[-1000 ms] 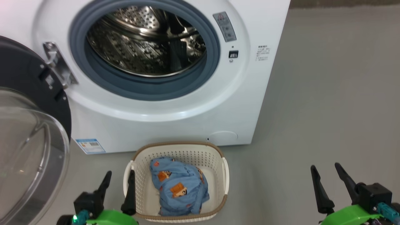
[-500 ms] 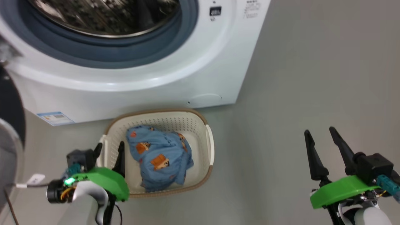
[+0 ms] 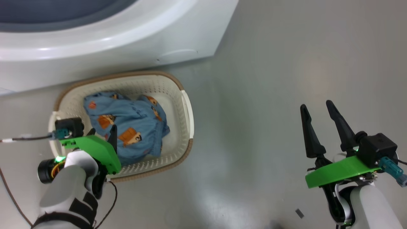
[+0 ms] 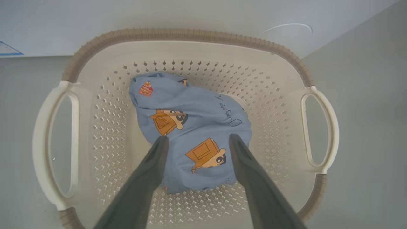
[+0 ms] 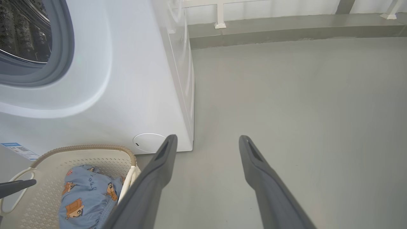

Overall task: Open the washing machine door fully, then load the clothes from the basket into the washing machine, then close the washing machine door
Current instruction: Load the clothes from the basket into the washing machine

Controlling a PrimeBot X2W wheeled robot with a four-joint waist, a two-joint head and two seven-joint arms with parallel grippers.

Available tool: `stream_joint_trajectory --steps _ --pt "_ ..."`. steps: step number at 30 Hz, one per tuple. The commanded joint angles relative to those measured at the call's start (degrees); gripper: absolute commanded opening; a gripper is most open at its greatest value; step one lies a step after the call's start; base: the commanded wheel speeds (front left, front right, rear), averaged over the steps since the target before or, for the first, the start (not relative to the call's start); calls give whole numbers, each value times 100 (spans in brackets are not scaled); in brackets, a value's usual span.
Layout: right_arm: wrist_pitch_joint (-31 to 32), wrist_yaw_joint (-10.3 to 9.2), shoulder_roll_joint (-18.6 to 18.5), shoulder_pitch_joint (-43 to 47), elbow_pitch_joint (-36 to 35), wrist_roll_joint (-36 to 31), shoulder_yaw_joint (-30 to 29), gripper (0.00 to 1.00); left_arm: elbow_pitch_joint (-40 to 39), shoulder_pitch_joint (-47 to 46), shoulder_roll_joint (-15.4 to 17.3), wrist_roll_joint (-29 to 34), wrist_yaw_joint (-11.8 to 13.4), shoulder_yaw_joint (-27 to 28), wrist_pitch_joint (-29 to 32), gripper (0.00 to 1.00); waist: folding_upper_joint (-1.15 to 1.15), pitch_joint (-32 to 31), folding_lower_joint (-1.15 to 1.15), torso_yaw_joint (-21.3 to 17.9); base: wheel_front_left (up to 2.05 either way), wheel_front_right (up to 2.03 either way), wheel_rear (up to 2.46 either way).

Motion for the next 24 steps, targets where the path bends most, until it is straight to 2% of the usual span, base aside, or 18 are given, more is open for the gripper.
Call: stream_joint_trajectory --steps 1,11,19,24 --pt "-70 25 -56 -75 -86 102 148 100 28 -95 145 -76 -40 144 34 100 0 605 -1 -370 0 0 0" --pt "-275 25 -56 -390 131 280 349 100 538 -613 129 -256 -155 163 534 100 0 1162 -1 -516 0 0 0" --pt "-399 25 -56 -515 170 378 433 100 665 -864 251 -273 169 155 792 100 0 1601 -1 -622 0 0 0" --pt "-442 25 -56 -528 137 445 466 100 689 -1014 352 -314 392 208 669 100 0 1805 -1 -670 0 0 0"
